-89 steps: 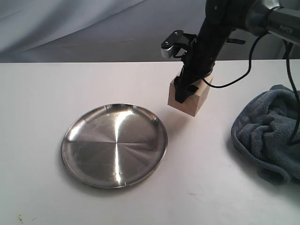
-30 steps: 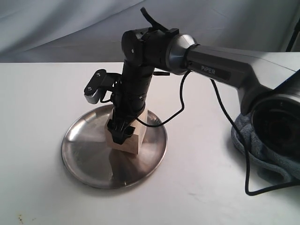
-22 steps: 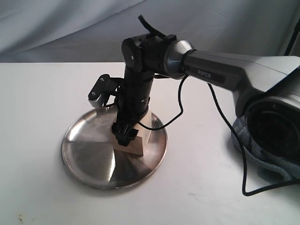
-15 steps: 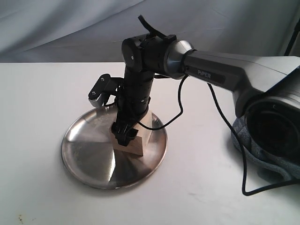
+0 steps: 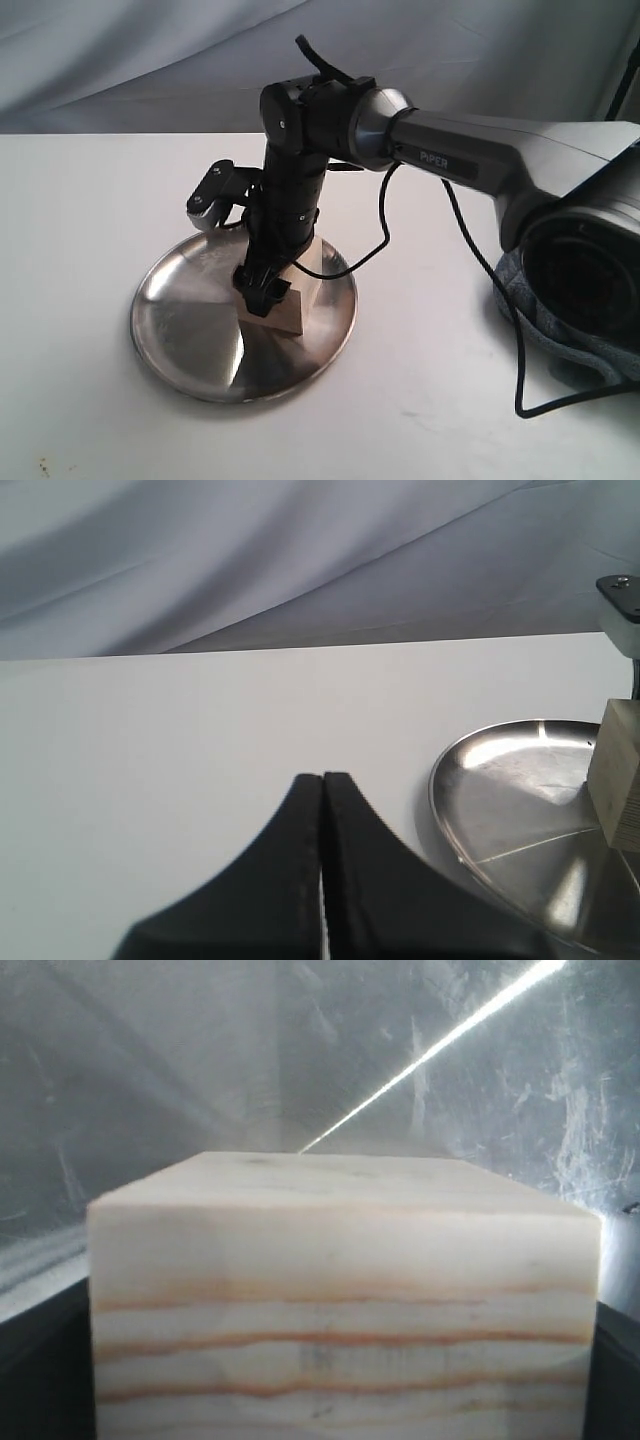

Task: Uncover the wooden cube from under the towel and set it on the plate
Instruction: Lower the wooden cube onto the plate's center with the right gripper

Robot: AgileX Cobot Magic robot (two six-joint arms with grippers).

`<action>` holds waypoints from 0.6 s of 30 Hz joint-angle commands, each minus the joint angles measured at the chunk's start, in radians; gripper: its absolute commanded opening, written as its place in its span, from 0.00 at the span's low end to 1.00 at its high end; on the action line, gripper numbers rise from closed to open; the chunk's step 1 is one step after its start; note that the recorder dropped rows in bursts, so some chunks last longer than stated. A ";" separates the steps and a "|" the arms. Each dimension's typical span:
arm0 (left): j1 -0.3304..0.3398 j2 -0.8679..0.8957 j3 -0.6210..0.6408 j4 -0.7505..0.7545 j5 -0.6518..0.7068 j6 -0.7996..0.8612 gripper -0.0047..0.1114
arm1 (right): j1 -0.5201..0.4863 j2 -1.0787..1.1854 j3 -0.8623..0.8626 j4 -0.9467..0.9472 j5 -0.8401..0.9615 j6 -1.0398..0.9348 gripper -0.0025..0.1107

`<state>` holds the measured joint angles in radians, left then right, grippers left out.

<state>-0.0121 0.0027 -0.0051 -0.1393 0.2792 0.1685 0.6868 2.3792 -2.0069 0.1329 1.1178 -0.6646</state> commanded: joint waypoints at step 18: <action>-0.006 -0.003 0.005 0.004 -0.013 -0.010 0.04 | -0.001 -0.049 -0.008 0.010 -0.003 -0.008 0.90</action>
<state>-0.0121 0.0027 -0.0051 -0.1393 0.2792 0.1685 0.6868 2.3471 -2.0069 0.1329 1.1178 -0.6668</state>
